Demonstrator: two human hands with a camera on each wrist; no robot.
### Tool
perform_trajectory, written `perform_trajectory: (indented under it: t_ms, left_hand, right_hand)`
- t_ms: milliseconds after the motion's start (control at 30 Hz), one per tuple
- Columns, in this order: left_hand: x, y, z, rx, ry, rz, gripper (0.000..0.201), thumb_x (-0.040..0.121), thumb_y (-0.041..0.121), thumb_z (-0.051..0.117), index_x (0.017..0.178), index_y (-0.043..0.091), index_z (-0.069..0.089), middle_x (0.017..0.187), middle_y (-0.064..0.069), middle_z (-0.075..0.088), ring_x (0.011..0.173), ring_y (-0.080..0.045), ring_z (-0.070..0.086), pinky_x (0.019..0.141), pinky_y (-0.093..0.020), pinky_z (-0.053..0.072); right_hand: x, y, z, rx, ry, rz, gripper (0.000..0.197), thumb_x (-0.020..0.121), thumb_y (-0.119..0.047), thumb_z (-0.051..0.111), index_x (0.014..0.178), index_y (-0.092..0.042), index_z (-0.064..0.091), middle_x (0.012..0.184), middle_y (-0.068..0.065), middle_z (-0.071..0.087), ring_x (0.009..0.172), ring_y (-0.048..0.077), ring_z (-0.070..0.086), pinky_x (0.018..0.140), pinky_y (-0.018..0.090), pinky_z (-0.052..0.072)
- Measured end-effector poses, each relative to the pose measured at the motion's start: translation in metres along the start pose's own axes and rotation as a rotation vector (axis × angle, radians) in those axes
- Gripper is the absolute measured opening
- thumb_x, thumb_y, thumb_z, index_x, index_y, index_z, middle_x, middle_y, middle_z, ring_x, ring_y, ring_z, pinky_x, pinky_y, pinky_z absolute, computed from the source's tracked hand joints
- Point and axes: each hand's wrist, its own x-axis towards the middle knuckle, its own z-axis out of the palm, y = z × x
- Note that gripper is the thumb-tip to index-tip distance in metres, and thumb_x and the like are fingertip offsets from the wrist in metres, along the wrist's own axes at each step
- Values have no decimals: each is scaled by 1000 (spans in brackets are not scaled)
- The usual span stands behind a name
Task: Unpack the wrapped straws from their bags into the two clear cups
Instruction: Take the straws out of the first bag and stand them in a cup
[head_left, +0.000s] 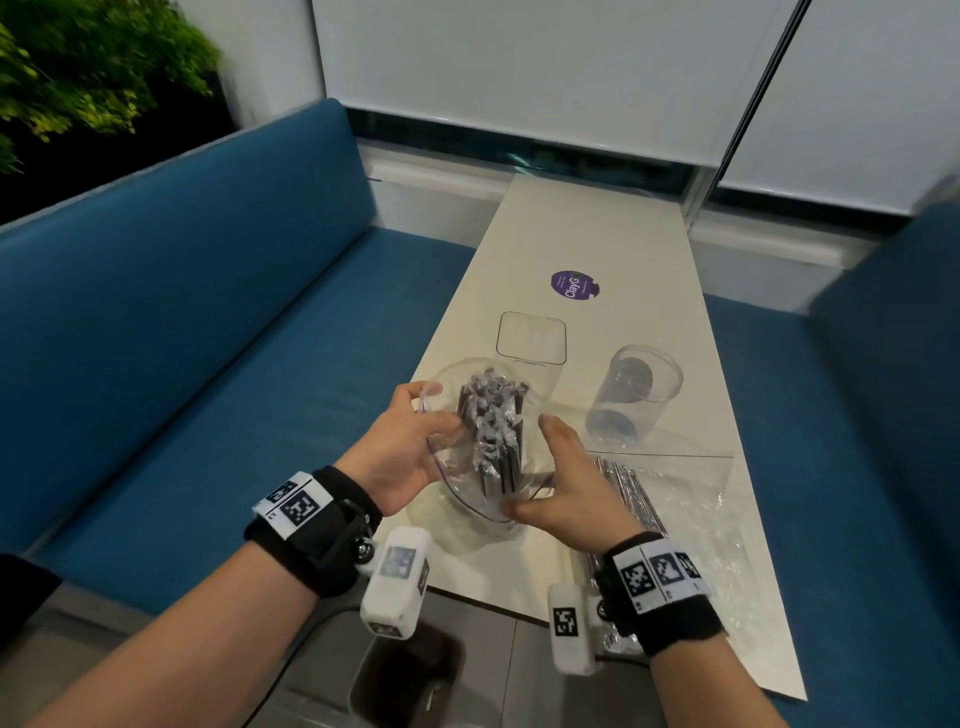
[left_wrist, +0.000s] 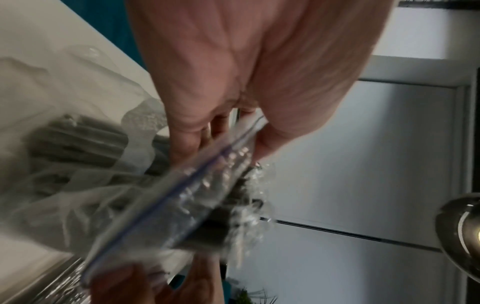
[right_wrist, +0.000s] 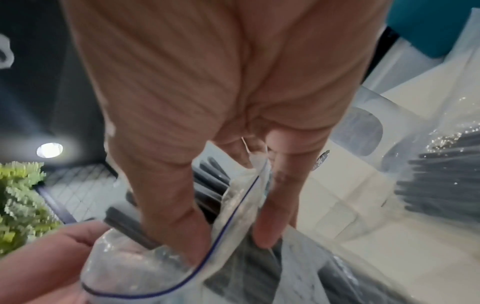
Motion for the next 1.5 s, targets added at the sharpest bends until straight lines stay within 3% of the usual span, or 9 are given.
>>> perform_trajectory:
  t_ms: [233,500,667,800,967,1133,1233,1400,1500]
  left_hand:
    - [-3,0,-1,-9,21,52,56,96,-17,48,134,23,44,109,-15,63,87,-27,71,67,-43,65]
    - [-3,-10,-26,753,95,380,78,98,0,52,142,62,36,140,4,42,106,-27,63,76,-39,65]
    - [4,-11,-50,929,28,406,51,100,23,59,136,59,49,140,20,57,113,0,62,98,-40,56]
    - [9,-19,-48,688,-14,186,34,107,22,48,129,44,62,115,9,73,100,-12,73,92,-46,60]
    - [12,-21,-34,314,157,6,29,111,17,33,121,27,58,94,-15,79,79,-41,67,59,-43,62]
    - [14,-15,-28,225,138,-144,19,104,16,40,95,11,56,101,-21,74,69,-39,67,65,-44,58]
    - [15,-12,-25,287,152,-195,34,102,41,54,87,11,56,86,-9,75,64,-38,70,62,-41,60]
    - [17,-24,-27,640,197,-3,37,103,31,56,80,3,61,74,-8,69,41,-14,66,36,-21,45]
    - [15,-31,-32,713,124,183,32,105,33,53,96,7,70,91,0,75,69,-4,75,59,-17,53]
  right_hand:
    - [5,2,1,34,38,-44,124,67,-48,86,164,-26,14,167,-14,15,144,22,47,120,44,40]
    - [7,15,6,23,88,-59,94,80,-41,85,159,-28,35,161,-11,38,137,13,51,114,39,47]
    - [2,27,13,163,46,-39,92,77,-34,90,153,-34,38,155,-17,39,132,5,48,97,14,45]
    - [2,34,26,261,56,9,88,74,-35,92,144,-44,39,146,-22,47,131,15,56,104,42,54]
    - [5,32,33,267,90,-36,80,76,-27,92,132,-54,41,134,-33,49,121,1,57,83,13,53]
    - [1,35,35,270,149,-38,78,70,-36,92,125,-67,47,139,-18,59,124,13,63,95,42,61]
    - [-3,38,35,233,151,-57,79,74,-23,93,126,-62,47,140,-20,57,123,10,62,97,30,59]
    - [-4,33,36,212,138,-51,72,76,-28,92,122,-58,46,131,-29,54,113,-3,58,84,8,50]
    - [-2,32,35,255,153,-21,69,77,-30,91,129,-47,48,133,-21,56,113,10,64,75,9,54]
